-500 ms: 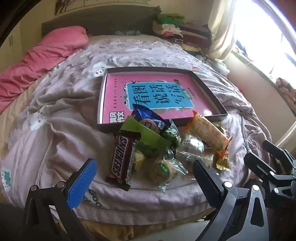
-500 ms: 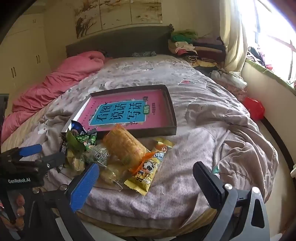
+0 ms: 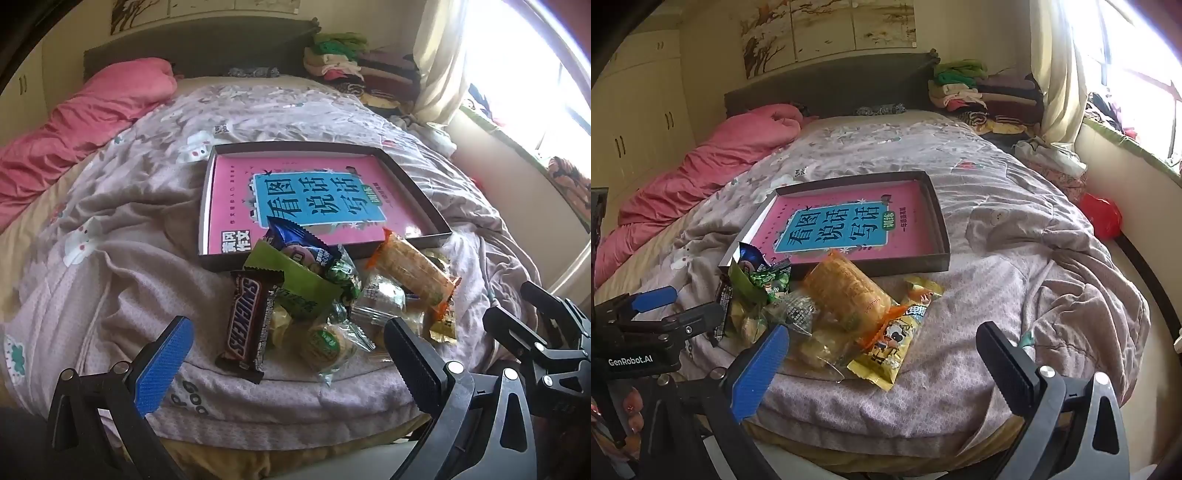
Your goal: Organize snacks
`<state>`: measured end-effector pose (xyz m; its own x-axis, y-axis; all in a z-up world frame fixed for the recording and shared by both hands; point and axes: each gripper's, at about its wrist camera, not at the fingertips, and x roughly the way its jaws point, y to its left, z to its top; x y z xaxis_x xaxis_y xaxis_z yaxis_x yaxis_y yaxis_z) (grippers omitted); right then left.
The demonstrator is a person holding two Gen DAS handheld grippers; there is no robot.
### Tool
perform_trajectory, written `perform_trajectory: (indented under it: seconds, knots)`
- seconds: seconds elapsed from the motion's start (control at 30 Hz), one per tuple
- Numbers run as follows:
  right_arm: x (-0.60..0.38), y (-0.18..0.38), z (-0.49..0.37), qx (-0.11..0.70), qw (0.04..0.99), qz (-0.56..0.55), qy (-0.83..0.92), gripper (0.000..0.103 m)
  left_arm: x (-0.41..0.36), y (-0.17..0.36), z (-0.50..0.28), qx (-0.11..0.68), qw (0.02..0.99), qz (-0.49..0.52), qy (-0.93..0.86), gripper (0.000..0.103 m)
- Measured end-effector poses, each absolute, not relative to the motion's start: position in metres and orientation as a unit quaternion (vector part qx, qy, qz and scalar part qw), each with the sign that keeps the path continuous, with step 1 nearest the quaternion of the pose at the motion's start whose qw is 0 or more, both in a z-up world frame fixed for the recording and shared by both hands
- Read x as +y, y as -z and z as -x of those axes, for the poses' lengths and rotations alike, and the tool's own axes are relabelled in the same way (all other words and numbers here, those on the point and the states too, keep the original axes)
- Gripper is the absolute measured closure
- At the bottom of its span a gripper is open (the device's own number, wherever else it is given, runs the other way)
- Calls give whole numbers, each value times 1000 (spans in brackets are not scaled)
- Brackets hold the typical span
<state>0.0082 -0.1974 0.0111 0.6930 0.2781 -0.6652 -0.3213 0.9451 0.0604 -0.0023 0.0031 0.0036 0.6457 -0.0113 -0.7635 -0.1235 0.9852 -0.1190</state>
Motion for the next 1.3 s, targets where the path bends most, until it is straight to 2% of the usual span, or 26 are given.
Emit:
perform_trajectory:
  seconds: [1.3]
  knots:
    - [-194, -11, -7, 358, 918, 35, -170, 1, -3, -5, 5, 414, 907, 72, -26, 0]
